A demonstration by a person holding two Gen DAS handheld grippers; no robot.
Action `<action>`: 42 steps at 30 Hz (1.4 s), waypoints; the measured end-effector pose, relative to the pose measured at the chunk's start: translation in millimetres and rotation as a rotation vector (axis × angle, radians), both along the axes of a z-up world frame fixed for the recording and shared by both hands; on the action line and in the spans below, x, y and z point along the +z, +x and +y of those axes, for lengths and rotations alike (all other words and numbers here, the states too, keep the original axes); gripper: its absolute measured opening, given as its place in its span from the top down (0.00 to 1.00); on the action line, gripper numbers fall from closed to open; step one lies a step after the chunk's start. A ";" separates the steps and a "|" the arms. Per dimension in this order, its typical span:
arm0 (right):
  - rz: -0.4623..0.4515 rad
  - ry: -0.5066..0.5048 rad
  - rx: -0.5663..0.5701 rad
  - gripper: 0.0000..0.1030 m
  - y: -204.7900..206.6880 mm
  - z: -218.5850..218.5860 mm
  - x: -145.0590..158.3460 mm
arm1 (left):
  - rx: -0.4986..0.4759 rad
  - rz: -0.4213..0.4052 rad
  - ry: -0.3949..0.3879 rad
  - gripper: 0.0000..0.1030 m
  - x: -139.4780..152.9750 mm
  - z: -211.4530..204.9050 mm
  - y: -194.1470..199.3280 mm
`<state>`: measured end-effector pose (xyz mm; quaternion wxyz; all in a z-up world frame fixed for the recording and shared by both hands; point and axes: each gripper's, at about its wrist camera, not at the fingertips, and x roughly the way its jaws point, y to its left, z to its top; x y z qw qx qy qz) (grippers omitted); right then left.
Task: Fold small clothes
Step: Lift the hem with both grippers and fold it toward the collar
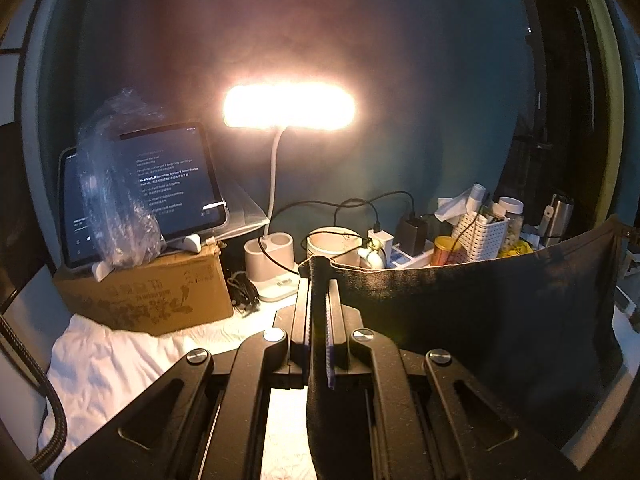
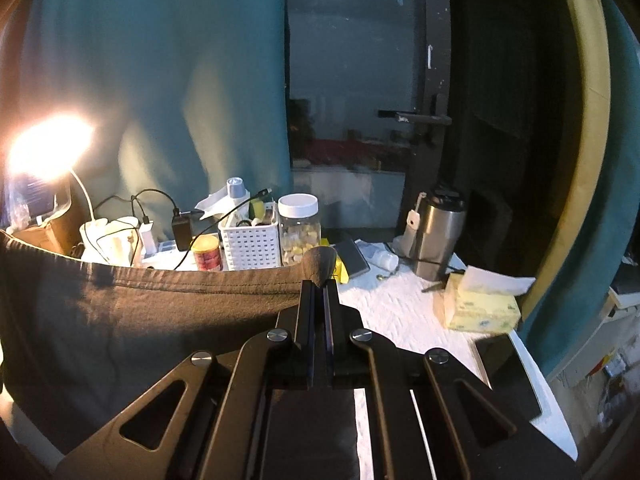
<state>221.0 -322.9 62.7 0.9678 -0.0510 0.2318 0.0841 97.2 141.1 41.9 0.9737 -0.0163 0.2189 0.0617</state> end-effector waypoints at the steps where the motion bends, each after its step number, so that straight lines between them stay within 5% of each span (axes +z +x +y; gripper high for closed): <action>1: -0.001 -0.002 0.002 0.95 5.9 2.2 -0.2 | 0.002 -0.001 0.002 0.96 0.2 1.9 4.1; 25: 0.006 -0.023 0.009 0.95 111.7 22.5 -14.5 | -0.006 0.003 0.064 0.96 -11.2 29.0 107.1; 42: 0.129 -0.073 -0.004 0.95 185.6 38.1 -92.2 | 0.021 0.162 0.103 0.96 -87.0 37.8 173.2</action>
